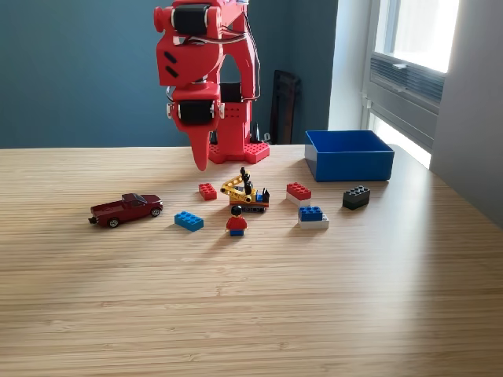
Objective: Grasp a lego block and put it in the bin.
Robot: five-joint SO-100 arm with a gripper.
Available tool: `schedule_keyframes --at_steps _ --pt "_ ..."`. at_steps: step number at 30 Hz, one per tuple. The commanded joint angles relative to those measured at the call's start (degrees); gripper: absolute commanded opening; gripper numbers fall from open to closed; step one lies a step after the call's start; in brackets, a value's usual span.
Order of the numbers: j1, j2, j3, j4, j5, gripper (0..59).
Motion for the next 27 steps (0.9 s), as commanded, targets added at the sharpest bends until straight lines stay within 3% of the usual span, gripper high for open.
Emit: schedule_keyframes --at_steps 1,7,10,14,27 --pt "7.65 2.20 -1.41 -0.44 -14.33 3.7" --pt "14.24 2.20 -2.90 -0.35 -26.72 26.1" --pt "15.82 2.20 -2.46 -0.35 -30.85 30.2" --pt "16.88 2.11 -2.37 -0.35 -34.89 33.8" --pt "18.46 0.88 -2.90 -6.77 -42.10 33.8"
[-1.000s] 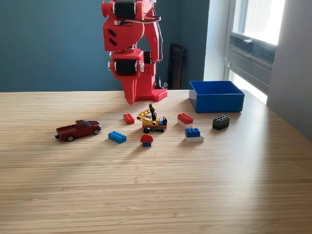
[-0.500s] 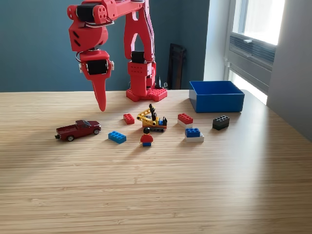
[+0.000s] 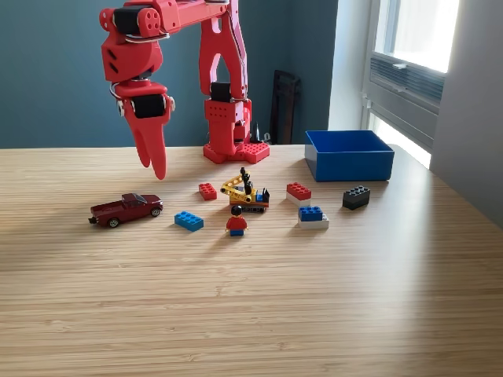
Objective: Grasp a lego block and put it in the bin.
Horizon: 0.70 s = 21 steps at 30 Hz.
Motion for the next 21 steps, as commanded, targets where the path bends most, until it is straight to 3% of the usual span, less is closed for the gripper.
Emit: schedule_keyframes --at_steps 1,12,21 --pt "1.49 0.88 -2.90 -2.55 -2.64 34.0" --pt "0.97 0.00 -3.16 -5.45 -3.52 35.0" --pt "1.23 -9.76 -8.79 -5.27 -1.49 33.1"
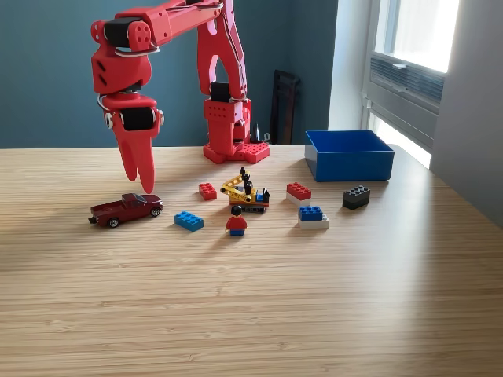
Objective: Grasp a lego block and put it in the bin.
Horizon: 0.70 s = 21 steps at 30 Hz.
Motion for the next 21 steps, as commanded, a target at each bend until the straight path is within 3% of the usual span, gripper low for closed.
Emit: schedule_keyframes --at_steps 1,15,21 --pt "0.00 -1.14 -5.19 -0.09 1.05 32.9" --pt "-0.44 -8.53 -9.40 -0.09 3.96 29.3" --pt "-0.97 -11.25 -11.07 0.00 6.33 22.6"
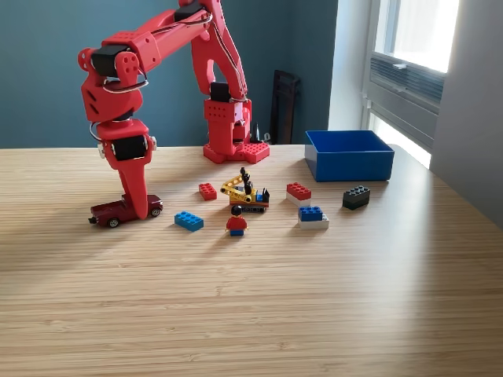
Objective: Grasp a lego block and put it in the bin.
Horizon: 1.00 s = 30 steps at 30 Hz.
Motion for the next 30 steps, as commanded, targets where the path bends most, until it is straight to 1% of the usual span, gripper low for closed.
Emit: schedule_keyframes --at_steps 1,3,5,7,8,14,20,27,28,30 --pt "-1.05 0.35 -3.87 0.00 1.76 20.4" --pt "-1.23 0.35 -3.87 0.00 2.20 14.4" --pt "-1.49 0.35 -3.87 0.00 3.69 6.7" --pt "-1.93 0.35 -4.13 0.00 5.01 1.4" --pt "-2.20 0.35 -4.39 0.00 5.89 0.0" --pt "-3.16 0.35 -6.24 0.79 10.20 0.0" --pt "-3.87 1.14 -10.37 7.47 14.06 0.0" --pt "-6.77 1.49 -10.20 15.03 20.39 0.0" --pt "-7.38 1.67 -10.28 16.35 21.36 0.0" --pt "-8.17 2.29 -13.27 20.57 24.26 0.0"
